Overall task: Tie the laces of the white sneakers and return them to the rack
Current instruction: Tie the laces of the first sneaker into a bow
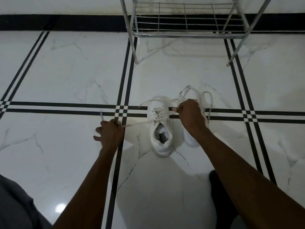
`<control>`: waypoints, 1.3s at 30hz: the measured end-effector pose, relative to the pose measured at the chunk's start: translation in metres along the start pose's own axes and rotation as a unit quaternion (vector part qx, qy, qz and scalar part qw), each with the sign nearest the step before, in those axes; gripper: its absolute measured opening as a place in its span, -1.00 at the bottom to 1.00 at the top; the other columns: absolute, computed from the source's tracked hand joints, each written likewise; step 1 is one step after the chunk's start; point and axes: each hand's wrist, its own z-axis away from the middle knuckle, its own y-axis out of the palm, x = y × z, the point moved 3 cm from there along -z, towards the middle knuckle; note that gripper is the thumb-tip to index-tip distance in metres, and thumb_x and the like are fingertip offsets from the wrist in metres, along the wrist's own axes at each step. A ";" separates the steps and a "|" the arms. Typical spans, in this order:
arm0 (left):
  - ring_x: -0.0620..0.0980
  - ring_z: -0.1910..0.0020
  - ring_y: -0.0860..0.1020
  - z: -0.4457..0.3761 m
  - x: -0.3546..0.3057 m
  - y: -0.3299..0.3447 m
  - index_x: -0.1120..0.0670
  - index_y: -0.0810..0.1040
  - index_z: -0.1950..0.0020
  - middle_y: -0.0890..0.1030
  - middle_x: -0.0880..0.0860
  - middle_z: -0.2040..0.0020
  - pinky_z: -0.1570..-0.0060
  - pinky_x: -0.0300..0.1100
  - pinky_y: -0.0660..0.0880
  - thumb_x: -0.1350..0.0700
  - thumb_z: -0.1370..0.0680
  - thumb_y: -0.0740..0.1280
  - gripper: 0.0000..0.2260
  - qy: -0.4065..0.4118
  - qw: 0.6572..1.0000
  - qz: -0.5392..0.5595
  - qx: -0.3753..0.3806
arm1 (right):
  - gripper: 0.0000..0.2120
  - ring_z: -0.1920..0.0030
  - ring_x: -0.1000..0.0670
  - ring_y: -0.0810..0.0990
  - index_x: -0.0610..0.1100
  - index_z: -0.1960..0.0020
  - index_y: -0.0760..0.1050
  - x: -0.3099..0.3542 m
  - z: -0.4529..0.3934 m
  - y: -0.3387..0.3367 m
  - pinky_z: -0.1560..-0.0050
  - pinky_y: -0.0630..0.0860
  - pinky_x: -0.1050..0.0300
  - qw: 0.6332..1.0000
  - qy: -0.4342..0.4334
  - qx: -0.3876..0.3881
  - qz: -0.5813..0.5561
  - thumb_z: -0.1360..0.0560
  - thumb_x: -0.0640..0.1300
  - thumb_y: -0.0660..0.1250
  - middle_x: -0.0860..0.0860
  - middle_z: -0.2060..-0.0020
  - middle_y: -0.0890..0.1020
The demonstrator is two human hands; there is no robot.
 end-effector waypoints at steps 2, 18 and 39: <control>0.33 -0.46 0.34 0.006 -0.014 0.009 0.09 0.53 -0.35 0.44 0.21 -0.43 -0.45 0.33 0.19 -0.04 -0.68 0.14 -0.65 0.102 0.993 0.057 -0.014 | -0.75 0.06 -0.11 0.55 -0.26 0.12 0.57 0.005 0.004 -0.002 0.09 0.47 0.03 0.999 -0.025 -0.033 -0.028 -0.48 -0.07 0.49 -0.18 0.10 0.57; 0.11 0.00 0.61 0.039 -0.071 0.028 0.05 0.49 0.01 0.57 -0.09 0.24 -0.41 0.29 0.30 0.41 -0.44 0.30 -0.72 0.311 0.948 -0.024 -0.068 | -0.83 0.22 -0.05 0.66 -0.24 0.15 0.64 0.004 0.019 0.012 0.24 0.56 0.10 0.992 -0.118 0.050 -0.020 -0.43 -0.43 0.32 -0.11 0.23 0.70; 0.17 0.21 0.66 0.040 -0.059 0.037 0.22 0.48 0.08 0.68 0.18 0.21 0.24 0.16 0.58 0.29 -0.47 0.19 -0.90 0.333 0.930 0.155 -0.003 | -0.89 0.24 -0.10 0.56 -0.24 0.08 0.51 0.012 0.042 0.023 0.22 0.48 -0.01 0.988 -0.144 0.043 0.034 -0.53 -0.29 0.21 -0.14 0.22 0.63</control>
